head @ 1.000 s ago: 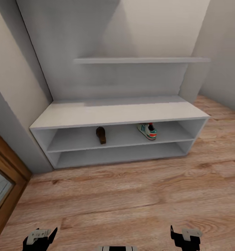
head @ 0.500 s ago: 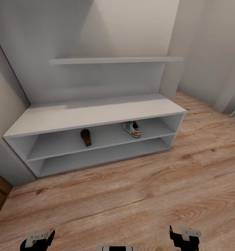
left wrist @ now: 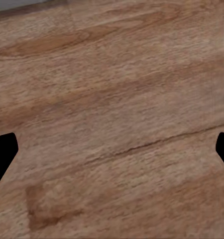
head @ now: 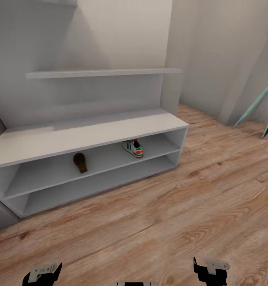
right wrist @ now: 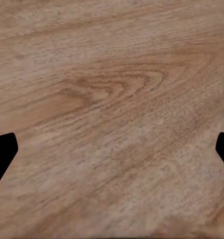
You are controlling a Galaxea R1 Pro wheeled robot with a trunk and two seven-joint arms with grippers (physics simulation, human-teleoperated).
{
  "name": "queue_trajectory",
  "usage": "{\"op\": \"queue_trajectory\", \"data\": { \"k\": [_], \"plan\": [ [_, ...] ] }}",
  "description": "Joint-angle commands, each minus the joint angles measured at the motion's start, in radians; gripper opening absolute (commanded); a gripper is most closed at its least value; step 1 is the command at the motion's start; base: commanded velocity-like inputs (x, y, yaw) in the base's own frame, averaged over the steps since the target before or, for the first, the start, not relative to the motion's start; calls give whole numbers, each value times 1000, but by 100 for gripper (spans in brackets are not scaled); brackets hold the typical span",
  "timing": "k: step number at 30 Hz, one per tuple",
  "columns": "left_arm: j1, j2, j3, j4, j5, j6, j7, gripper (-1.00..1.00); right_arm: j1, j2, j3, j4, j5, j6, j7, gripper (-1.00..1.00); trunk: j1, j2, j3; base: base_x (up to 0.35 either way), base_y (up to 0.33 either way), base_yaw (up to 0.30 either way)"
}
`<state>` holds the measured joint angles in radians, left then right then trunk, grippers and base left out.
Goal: Pick up the two gym shoes and the two sandals from the corridor floor and place them onto the hallstand (shoe rack) in the corridor, making sure they are on the rack and not on the floor. Arrange them so the two gym shoes are next to each other and the two sandals are next to each other.
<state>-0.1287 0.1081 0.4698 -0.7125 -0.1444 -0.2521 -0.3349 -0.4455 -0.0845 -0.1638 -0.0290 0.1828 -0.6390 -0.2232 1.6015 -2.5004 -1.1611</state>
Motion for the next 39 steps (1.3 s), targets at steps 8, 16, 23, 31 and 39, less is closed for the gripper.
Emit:
{"op": "queue_trajectory", "data": {
  "k": [8,16,23,31,39],
  "plan": [
    [-1,-1,7,1,-12,-6,-8,100,-1,1,-6,1,11,-2,-5,100,-21,35,27,0,0,-289],
    [-1,-1,7,1,-12,-6,-9,100,-1,2,-6,1,11,-2,-5,100,-51,91,52,0,0,-288],
    [0,-1,6,1,-13,-5,-9,100,-1,1,-6,1,11,-2,-5,100,-78,140,74,0,0,-288],
    [0,-1,6,1,-13,-5,-9,100,-1,2,-6,1,11,-2,-5,100,-109,196,99,0,0,-288],
    [0,-1,6,1,-13,-5,-9,100,-1,2,-6,1,11,-2,-5,100,-132,238,118,0,0,-288]
  ]
}}
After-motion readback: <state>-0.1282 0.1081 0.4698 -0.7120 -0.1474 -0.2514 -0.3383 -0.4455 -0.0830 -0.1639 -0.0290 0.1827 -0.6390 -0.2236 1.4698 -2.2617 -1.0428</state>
